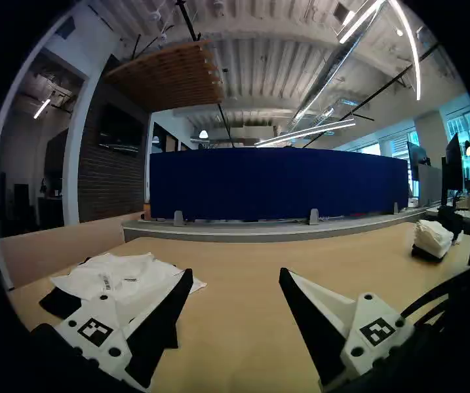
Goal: Fold towel
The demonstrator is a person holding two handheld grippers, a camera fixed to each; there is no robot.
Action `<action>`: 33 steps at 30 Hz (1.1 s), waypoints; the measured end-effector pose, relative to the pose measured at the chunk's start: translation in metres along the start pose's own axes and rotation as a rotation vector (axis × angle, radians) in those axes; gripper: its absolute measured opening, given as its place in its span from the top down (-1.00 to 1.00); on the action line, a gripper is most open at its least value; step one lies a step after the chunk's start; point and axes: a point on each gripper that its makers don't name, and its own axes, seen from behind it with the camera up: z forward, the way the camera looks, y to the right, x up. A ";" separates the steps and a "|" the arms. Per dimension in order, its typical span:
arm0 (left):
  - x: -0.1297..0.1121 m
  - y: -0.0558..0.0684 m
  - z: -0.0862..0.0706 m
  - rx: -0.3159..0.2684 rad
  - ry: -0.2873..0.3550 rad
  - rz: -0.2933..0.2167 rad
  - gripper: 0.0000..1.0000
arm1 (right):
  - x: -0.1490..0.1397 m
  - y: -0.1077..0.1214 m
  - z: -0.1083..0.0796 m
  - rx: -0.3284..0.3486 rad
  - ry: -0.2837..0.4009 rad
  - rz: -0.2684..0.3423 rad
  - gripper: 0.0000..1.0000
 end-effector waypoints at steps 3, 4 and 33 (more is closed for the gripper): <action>0.000 0.000 0.000 0.000 0.000 0.000 -0.96 | -0.009 -0.003 0.006 0.007 0.006 0.008 -1.00; 0.000 0.000 0.000 0.000 0.000 0.000 -0.96 | -0.010 -0.003 0.008 0.007 0.011 0.011 -1.00; 0.000 0.000 0.000 0.000 0.000 0.000 -0.96 | -0.020 -0.003 0.014 -0.036 0.056 -0.008 -1.00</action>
